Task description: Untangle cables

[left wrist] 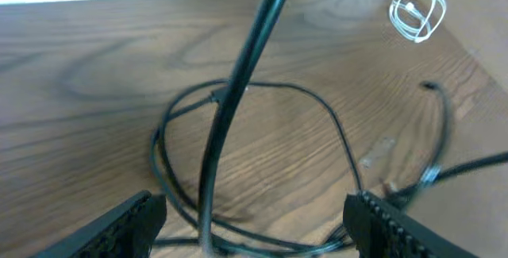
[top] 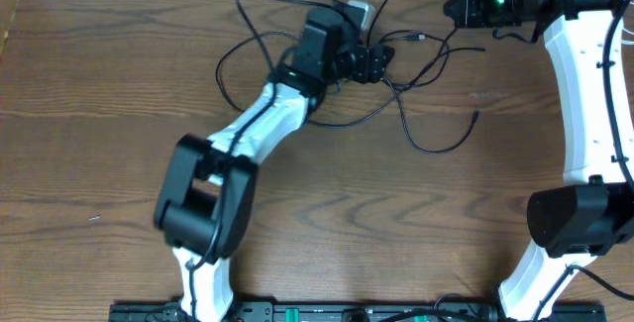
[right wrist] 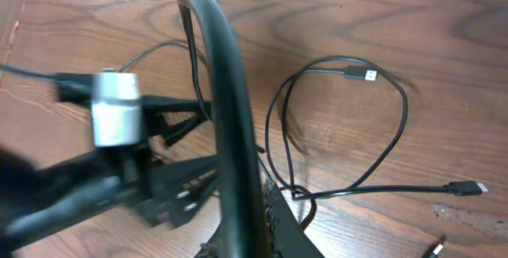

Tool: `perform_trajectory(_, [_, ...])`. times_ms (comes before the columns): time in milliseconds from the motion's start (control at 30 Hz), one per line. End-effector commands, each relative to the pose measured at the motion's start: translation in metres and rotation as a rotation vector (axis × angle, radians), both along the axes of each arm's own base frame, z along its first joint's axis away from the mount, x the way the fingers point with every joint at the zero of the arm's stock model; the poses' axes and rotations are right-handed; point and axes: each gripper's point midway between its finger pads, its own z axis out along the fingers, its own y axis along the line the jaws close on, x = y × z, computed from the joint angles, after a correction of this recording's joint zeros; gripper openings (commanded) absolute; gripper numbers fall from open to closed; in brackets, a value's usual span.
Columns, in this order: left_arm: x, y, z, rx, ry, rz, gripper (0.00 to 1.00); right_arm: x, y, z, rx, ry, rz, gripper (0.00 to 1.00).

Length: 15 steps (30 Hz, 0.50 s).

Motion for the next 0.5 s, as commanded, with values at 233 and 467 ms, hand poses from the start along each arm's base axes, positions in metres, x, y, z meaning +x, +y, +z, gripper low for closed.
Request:
perform_trajectory(233, [0.031,0.031,-0.028,0.097,-0.032,0.199,0.07,-0.004,-0.002,0.002,-0.007,0.009,-0.006,0.01])
perform_trajectory(467, [0.007,0.068,0.010,0.181,0.035,0.267,0.07,-0.004,-0.006,-0.001,-0.029,0.016,-0.021,0.01])
